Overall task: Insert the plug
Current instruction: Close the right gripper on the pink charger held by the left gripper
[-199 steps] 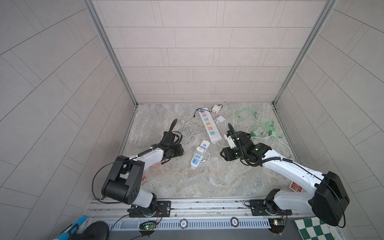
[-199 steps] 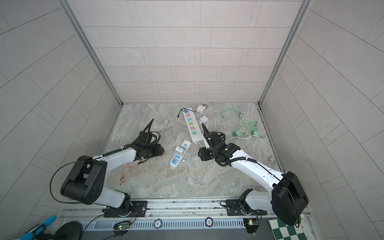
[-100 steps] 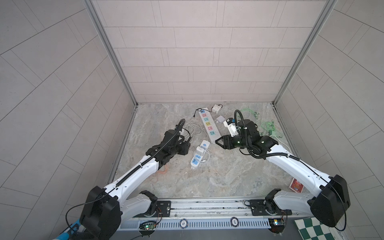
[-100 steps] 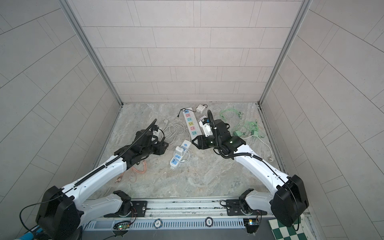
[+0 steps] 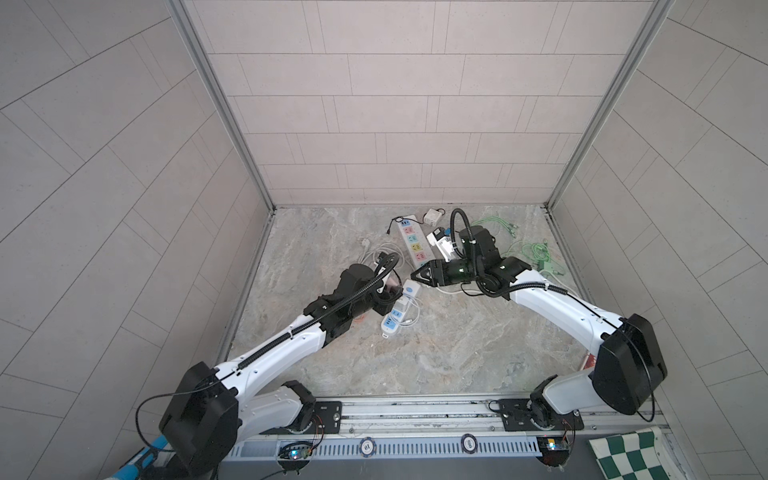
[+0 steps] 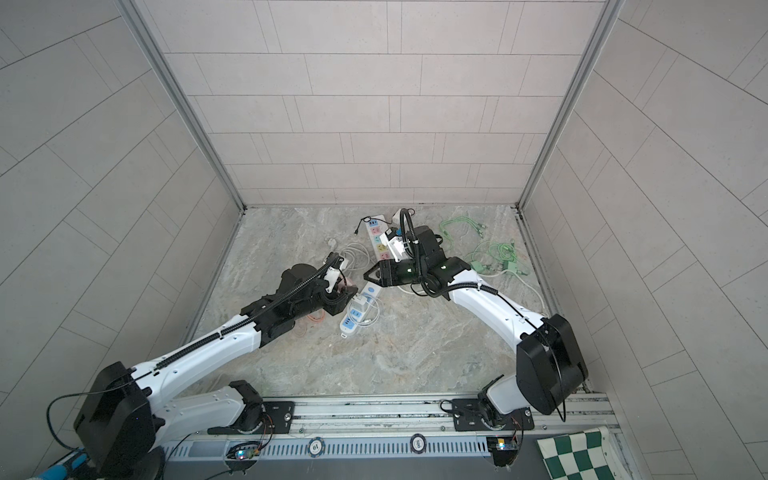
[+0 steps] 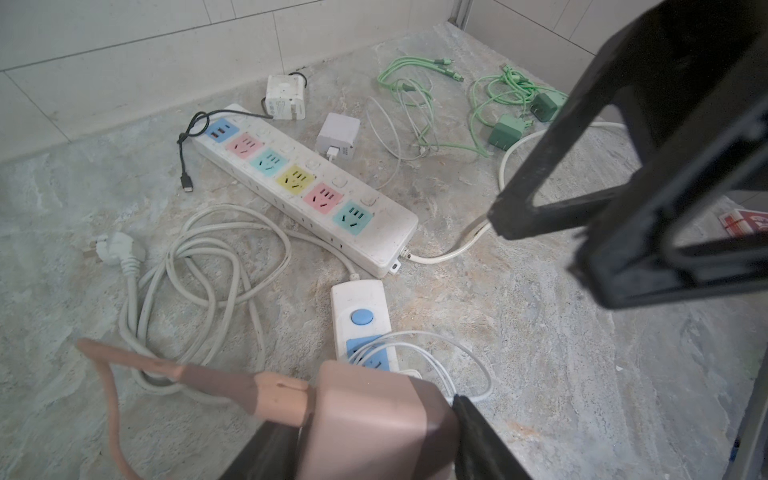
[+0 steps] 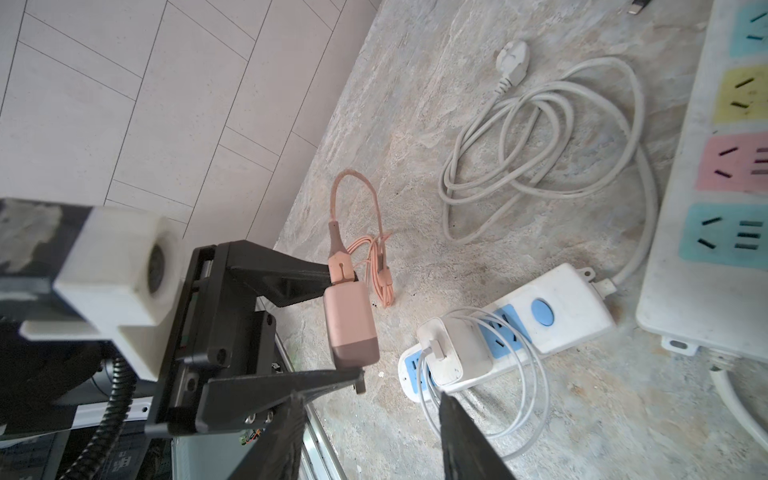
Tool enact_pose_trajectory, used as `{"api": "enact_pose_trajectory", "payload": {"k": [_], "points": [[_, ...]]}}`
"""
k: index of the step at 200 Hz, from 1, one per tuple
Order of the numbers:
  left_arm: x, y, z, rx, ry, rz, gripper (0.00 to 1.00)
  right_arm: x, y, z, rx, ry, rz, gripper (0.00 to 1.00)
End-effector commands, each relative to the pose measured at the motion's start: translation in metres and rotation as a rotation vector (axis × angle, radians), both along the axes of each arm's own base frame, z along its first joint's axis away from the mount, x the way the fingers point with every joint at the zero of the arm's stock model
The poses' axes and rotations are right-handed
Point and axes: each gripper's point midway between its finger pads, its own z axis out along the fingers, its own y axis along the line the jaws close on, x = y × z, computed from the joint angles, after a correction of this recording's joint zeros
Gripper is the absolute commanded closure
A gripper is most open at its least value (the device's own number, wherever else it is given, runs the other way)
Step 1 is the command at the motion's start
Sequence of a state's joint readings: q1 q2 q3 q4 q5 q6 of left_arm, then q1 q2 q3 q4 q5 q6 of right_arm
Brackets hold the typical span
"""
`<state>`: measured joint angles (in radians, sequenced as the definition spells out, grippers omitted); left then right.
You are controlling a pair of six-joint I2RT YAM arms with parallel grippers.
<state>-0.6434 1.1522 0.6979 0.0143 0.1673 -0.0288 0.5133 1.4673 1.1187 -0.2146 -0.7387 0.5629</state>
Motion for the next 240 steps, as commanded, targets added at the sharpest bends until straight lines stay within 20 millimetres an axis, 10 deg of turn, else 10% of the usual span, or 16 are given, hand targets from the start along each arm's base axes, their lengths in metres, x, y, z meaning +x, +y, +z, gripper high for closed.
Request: {"api": "enact_pose_trajectory", "payload": {"k": [1, 240], "points": [[-0.003, -0.014, 0.026, -0.021, -0.141, -0.106, 0.65, 0.007, 0.005, 0.010, 0.038, -0.010, 0.017, 0.48], [-0.027, -0.029, 0.018, 0.144, -0.313, -0.397, 0.63, -0.030, 0.043, -0.029, -0.036, 0.051, 0.212, 0.54]]}}
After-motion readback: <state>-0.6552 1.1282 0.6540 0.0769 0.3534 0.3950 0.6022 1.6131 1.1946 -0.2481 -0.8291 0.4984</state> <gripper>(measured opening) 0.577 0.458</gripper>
